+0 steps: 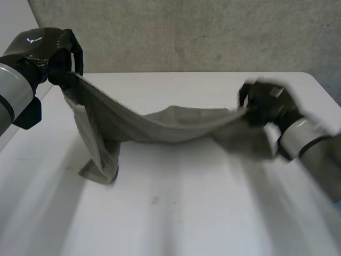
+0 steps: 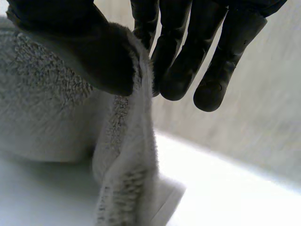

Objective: Fold the towel.

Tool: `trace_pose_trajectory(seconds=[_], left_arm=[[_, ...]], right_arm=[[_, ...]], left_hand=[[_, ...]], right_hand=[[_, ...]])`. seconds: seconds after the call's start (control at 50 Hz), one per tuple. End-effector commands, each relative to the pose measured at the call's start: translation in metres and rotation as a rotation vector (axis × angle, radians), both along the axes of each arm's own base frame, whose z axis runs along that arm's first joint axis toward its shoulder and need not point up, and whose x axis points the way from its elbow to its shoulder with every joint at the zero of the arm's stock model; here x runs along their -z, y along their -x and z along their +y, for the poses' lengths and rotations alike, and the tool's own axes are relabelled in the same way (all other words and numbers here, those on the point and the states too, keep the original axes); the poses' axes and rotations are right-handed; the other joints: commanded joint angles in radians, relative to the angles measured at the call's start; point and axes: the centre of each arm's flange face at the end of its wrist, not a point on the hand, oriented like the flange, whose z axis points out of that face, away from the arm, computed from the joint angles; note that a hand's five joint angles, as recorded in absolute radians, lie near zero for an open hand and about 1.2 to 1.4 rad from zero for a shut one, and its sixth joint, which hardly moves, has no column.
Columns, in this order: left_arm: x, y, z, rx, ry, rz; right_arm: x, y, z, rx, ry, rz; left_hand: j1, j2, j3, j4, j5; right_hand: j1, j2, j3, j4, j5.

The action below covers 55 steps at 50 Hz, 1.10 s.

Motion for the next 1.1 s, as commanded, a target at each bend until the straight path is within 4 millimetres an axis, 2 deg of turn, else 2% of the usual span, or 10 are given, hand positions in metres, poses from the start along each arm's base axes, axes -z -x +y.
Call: trace_pose_trajectory(seconds=[0.02, 0.18, 0.28, 0.5, 0.62, 0.66, 0.7, 0.84, 0.98, 1.1], left_arm=[[-0.008, -0.002, 0.009, 0.007, 0.005, -0.002], [-0.014, -0.006, 0.022, 0.010, -0.027, -0.030], [-0.007, -0.007, 0.021, 0.013, -0.054, -0.122], [0.053, 0.021, -0.053, 0.046, -0.139, -0.283], [0.019, 0.045, -0.119, 0.005, 0.152, -0.179], [-0.020, 0.051, -0.137, -0.022, 0.369, -0.090], [-0.039, 0.052, -0.140, -0.030, 0.462, -0.042], [-0.075, 0.044, -0.134, -0.072, 0.596, 0.110], [-0.018, 0.028, -0.114, -0.085, 0.347, 0.065], [0.043, 0.013, -0.102, -0.107, 0.157, -0.005]], right_arm=[[-0.112, 0.030, 0.026, 0.022, 0.295, 0.153], [-0.147, 0.039, 0.035, 0.034, 0.257, 0.339], [-0.119, 0.037, 0.015, -0.015, 0.107, 0.494], [-0.064, 0.007, -0.068, -0.024, 0.064, 0.590], [-0.086, -0.024, -0.124, 0.125, 0.398, 0.505], [-0.097, -0.028, -0.131, 0.154, 0.487, 0.471], [-0.123, -0.033, -0.137, 0.194, 0.646, 0.406], [-0.138, -0.032, -0.127, 0.169, 0.696, 0.334], [-0.105, -0.036, -0.112, -0.005, 0.573, 0.357], [-0.038, -0.035, -0.092, -0.154, 0.312, 0.442]], left_hand=[[0.200, 0.178, 0.180, 0.177, 0.194], [0.200, 0.178, 0.180, 0.177, 0.194], [0.200, 0.178, 0.180, 0.177, 0.194], [0.200, 0.178, 0.180, 0.177, 0.194], [0.200, 0.178, 0.180, 0.177, 0.194], [0.200, 0.178, 0.180, 0.177, 0.194], [0.200, 0.178, 0.180, 0.177, 0.194], [0.200, 0.178, 0.180, 0.177, 0.194], [0.200, 0.178, 0.180, 0.177, 0.194], [0.200, 0.178, 0.180, 0.177, 0.194]], right_hand=[[0.065, 0.062, 0.066, 0.054, 0.054], [0.065, 0.062, 0.066, 0.054, 0.054], [0.065, 0.062, 0.066, 0.054, 0.054], [0.065, 0.062, 0.066, 0.054, 0.054], [0.065, 0.062, 0.066, 0.054, 0.054], [0.065, 0.062, 0.066, 0.054, 0.054], [0.065, 0.062, 0.066, 0.054, 0.054], [0.065, 0.062, 0.066, 0.054, 0.054], [0.065, 0.062, 0.066, 0.054, 0.054], [0.065, 0.062, 0.066, 0.054, 0.054]])
